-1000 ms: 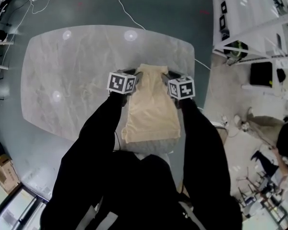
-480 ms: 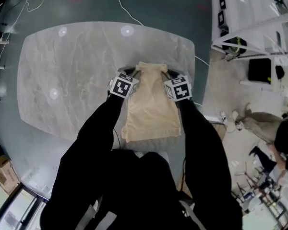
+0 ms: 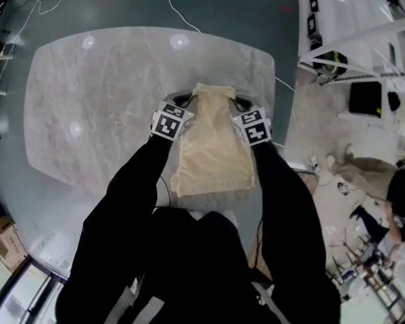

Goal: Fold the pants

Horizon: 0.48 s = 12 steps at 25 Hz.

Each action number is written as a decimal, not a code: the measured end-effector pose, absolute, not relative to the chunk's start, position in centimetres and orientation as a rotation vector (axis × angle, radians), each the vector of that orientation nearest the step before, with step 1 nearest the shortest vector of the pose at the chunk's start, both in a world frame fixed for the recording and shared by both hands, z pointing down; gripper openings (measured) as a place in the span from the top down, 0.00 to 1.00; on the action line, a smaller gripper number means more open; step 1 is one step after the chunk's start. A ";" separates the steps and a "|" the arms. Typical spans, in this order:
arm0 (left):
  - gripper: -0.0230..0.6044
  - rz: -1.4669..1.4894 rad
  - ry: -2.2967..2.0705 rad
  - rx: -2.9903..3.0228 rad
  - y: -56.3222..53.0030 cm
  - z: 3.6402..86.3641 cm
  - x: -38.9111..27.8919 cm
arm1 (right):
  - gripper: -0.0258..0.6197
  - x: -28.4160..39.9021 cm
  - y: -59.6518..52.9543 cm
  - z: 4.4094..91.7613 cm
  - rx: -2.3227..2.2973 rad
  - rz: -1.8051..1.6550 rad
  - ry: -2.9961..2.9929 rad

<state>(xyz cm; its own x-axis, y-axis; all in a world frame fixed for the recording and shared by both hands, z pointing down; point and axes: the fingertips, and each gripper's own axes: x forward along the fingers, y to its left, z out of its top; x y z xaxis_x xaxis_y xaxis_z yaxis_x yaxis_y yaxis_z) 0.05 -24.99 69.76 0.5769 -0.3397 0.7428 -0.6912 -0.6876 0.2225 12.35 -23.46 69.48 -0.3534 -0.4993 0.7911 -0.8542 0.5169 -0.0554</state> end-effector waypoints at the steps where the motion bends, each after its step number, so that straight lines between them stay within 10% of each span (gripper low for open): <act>1: 0.92 0.932 -0.827 2.328 -24.9 69.2 0.0 | 0.92 12.3 -23.4 69.1 1.108 0.605 -2.032; 12: 0.92 0.884 -0.854 2.542 -21.8 63.1 0.0 | 0.92 12.3 -20.6 63.7 1.109 0.474 -2.222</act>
<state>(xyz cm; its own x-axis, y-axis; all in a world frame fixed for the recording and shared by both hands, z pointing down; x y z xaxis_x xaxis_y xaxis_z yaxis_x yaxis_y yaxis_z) 0.04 -21.77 63.08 0.6304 -0.4330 0.6443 -0.6287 -0.7716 0.0965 12.32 -20.59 63.70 -0.4681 -0.5925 0.6556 -0.8085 0.5865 -0.0471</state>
